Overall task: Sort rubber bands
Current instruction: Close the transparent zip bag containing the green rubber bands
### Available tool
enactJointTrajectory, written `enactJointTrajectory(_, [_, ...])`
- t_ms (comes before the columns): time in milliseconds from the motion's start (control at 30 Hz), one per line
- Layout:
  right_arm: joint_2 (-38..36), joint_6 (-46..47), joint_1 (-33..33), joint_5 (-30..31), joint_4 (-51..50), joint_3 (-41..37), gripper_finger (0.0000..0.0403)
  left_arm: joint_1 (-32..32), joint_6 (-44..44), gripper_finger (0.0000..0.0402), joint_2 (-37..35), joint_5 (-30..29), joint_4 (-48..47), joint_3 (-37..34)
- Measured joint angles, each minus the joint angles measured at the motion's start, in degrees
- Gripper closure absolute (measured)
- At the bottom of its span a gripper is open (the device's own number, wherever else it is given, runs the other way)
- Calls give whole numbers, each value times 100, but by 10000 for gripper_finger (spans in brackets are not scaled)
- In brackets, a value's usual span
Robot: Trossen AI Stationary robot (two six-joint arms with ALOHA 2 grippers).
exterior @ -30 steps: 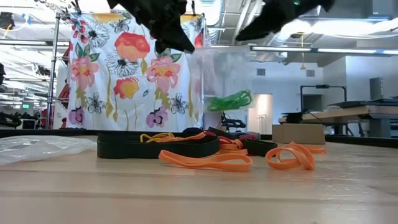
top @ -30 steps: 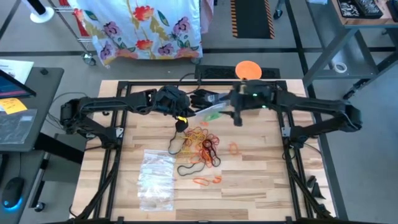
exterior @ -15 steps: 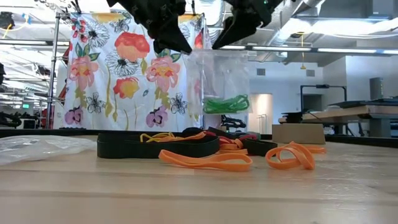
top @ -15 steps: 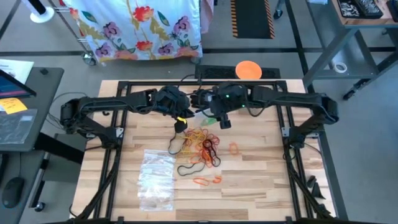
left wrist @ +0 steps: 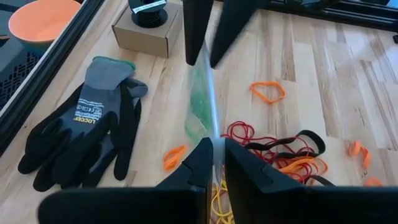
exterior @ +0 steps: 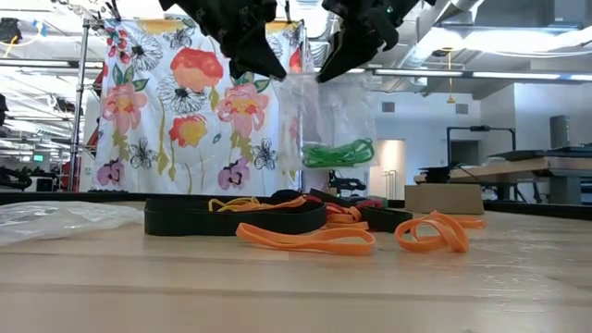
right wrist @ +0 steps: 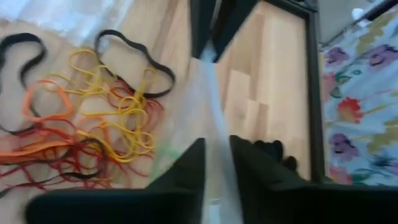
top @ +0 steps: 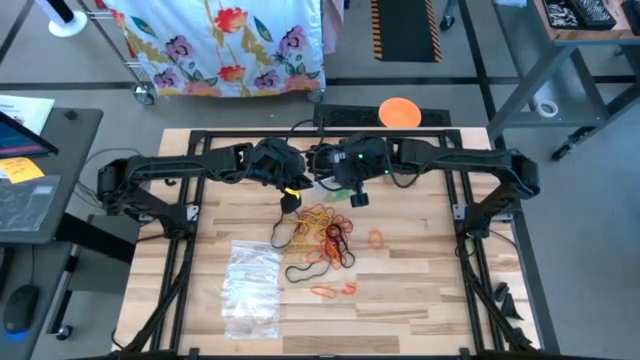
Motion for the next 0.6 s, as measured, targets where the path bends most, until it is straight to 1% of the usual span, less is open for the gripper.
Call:
enactJointTrajectory(33, [0,-48,16,79,-14,14,377,0,-1,377,0,-2,5,0])
enactJointTrajectory(67, [0,-119,35,154,-43,28,389,0,8,377,0,-5,29,0])
enactJointTrajectory(167, [-2,-142,95,371,-146,118,394,-16,298,366,0,-16,62,0])
enactJointTrajectory(300, [-2,92,157,408,-612,383,398,-84,746,330,-1,-7,63,0])
enactJointTrajectory(367, [-2,374,156,406,-1087,588,399,-108,908,306,-81,-25,-23,-2])
enactJointTrajectory(467, [-97,911,174,412,-1789,747,400,-142,946,276,-330,-244,-143,-2])
enactJointTrajectory(600, [-372,1853,324,404,-2644,748,401,-142,970,256,-783,-334,-271,-73])
